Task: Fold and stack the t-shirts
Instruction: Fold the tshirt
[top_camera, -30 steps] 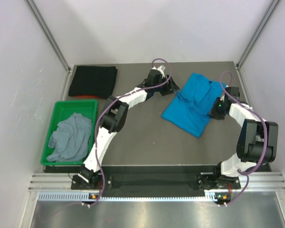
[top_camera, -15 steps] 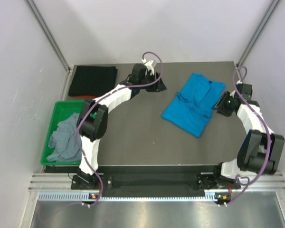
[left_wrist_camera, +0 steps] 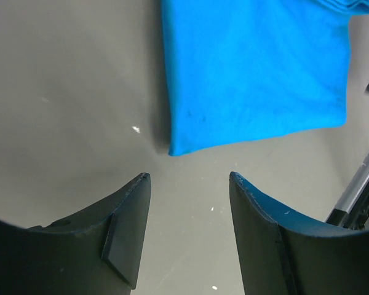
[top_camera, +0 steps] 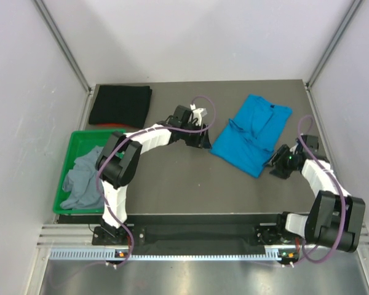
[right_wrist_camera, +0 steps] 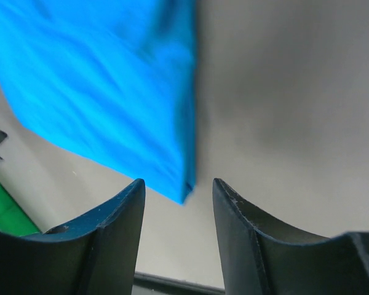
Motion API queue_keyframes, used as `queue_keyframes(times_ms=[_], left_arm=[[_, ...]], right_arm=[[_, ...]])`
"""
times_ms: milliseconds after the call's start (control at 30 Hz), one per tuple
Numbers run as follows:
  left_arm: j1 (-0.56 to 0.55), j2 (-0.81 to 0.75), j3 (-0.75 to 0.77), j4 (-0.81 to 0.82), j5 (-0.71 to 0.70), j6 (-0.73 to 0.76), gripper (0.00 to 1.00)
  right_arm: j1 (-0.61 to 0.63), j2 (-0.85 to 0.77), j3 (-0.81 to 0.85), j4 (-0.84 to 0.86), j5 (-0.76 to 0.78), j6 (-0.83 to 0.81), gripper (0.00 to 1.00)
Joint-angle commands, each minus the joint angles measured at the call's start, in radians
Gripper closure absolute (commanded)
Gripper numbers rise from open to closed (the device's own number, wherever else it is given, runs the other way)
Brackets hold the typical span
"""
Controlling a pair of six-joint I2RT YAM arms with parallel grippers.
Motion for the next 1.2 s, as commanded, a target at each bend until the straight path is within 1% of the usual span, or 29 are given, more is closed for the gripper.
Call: queue_keyframes(times_ms=[0,133,200,300,533,667,800,900,967,1000,1033,1067,1100,1133,1167], left_arm=[[-0.025,0.016,-0.003,0.048,0.042,0.010,0.41],[-0.054,0.060,0.007,0.051,0.021,0.000,0.41],[-0.058,0.068,0.007,0.054,0.016,-0.009,0.42],[-0.058,0.071,0.000,0.075,0.010,-0.027,0.43],[-0.058,0.092,0.023,0.052,-0.014,-0.020,0.44],[-0.058,0.111,0.032,0.052,-0.005,-0.020,0.46],[-0.057,0.125,0.036,0.060,0.004,-0.026,0.47],[-0.055,0.129,0.040,0.059,0.006,-0.026,0.50],[-0.055,0.132,0.043,0.058,0.016,-0.027,0.55],[-0.055,0.135,0.050,0.055,0.021,-0.026,0.59],[-0.055,0.137,0.055,0.054,0.030,-0.024,0.66],[-0.055,0.140,0.058,0.051,0.032,-0.023,0.70],[-0.055,0.145,0.072,0.036,0.030,-0.021,0.74],[-0.055,0.146,0.076,0.031,0.032,-0.017,0.85],[-0.055,0.148,0.079,0.026,0.036,-0.015,0.90]], right_arm=[[-0.001,-0.087,-0.064,0.031,-0.029,0.063,0.51],[0.004,-0.150,-0.162,0.083,-0.044,0.086,0.51],[0.005,-0.173,-0.181,0.104,-0.069,0.093,0.51],[0.013,-0.186,-0.196,0.103,-0.041,0.093,0.51],[0.060,-0.154,-0.263,0.207,-0.055,0.142,0.50],[0.085,-0.120,-0.267,0.227,-0.051,0.153,0.51],[0.092,-0.114,-0.260,0.212,-0.018,0.147,0.53],[0.093,-0.114,-0.268,0.224,-0.009,0.149,0.59],[0.093,-0.109,-0.270,0.232,0.006,0.146,0.63],[0.093,-0.106,-0.271,0.235,0.008,0.146,0.67],[0.093,-0.100,-0.274,0.247,0.008,0.146,0.69],[0.093,-0.095,-0.277,0.253,0.009,0.146,0.72],[0.093,-0.092,-0.282,0.259,0.009,0.146,0.79],[0.093,-0.085,-0.283,0.272,0.009,0.144,0.83],[0.093,-0.078,-0.283,0.276,0.006,0.141,0.87]])
